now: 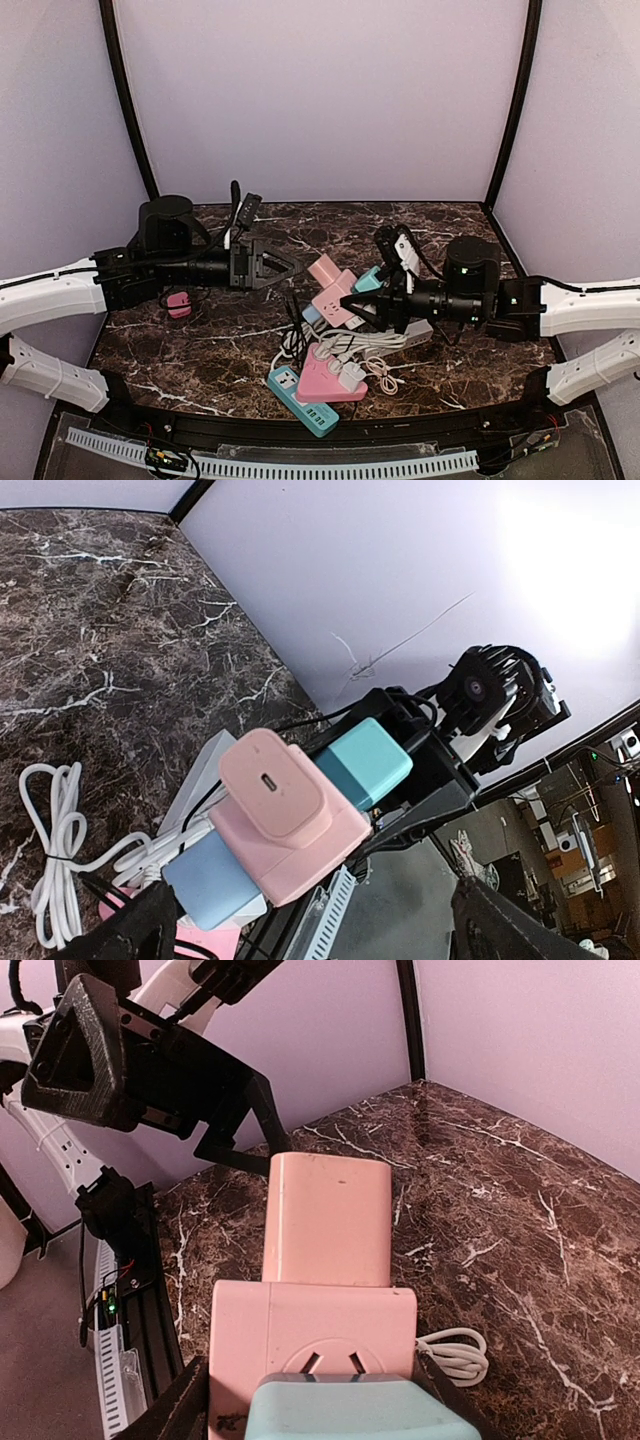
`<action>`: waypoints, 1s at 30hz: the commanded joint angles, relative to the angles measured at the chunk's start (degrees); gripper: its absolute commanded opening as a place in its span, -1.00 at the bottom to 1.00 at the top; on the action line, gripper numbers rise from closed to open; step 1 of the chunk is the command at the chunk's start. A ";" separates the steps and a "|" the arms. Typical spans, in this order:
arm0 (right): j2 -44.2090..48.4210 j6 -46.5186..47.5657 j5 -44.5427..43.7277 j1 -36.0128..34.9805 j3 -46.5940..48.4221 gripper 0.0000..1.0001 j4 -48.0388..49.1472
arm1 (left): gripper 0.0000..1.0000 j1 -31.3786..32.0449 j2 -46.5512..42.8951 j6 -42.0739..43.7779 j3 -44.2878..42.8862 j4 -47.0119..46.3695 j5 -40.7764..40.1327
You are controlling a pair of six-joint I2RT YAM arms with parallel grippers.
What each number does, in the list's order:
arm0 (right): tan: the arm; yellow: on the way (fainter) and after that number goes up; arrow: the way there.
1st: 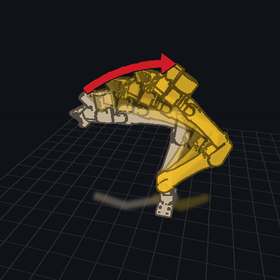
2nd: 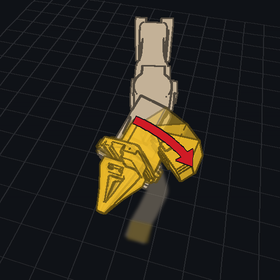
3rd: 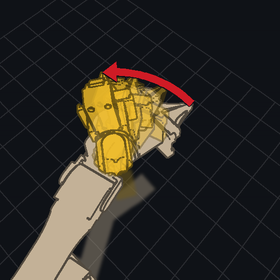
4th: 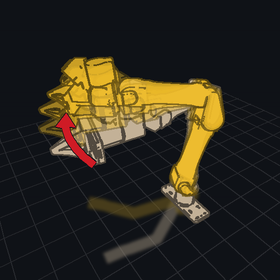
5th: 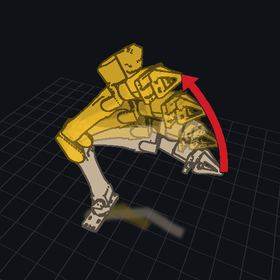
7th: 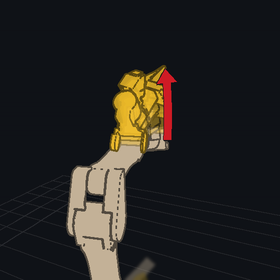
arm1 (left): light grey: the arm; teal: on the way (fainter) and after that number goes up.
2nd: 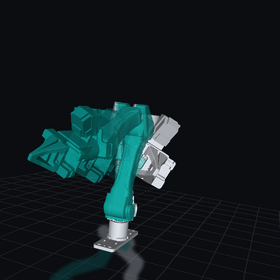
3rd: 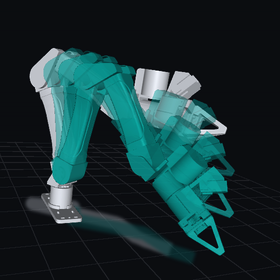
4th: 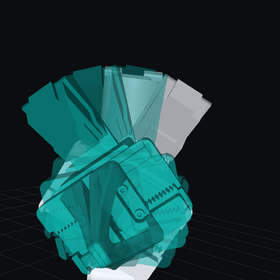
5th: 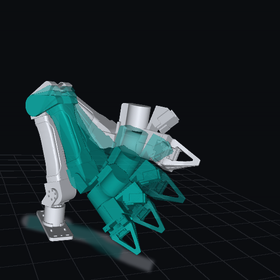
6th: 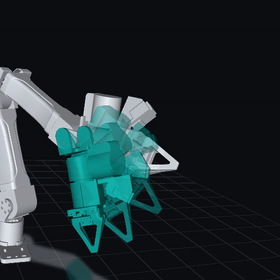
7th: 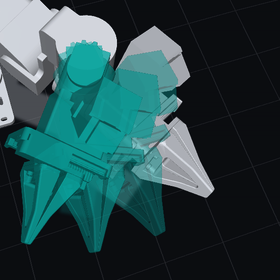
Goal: Pull the plug off the socket
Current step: Remove the plug from the socket.
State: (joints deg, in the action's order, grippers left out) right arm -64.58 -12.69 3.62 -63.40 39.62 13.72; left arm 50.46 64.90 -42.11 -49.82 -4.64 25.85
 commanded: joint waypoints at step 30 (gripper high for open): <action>-11.72 15.07 -23.95 -12.30 10.75 -1.00 -0.72 | 0.43 0.58 7.04 -9.06 0.28 -0.67 -2.93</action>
State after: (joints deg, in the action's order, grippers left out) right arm -74.89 -0.78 -14.94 -74.28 47.29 9.43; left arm 50.81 72.42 -50.57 -49.89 -5.48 22.92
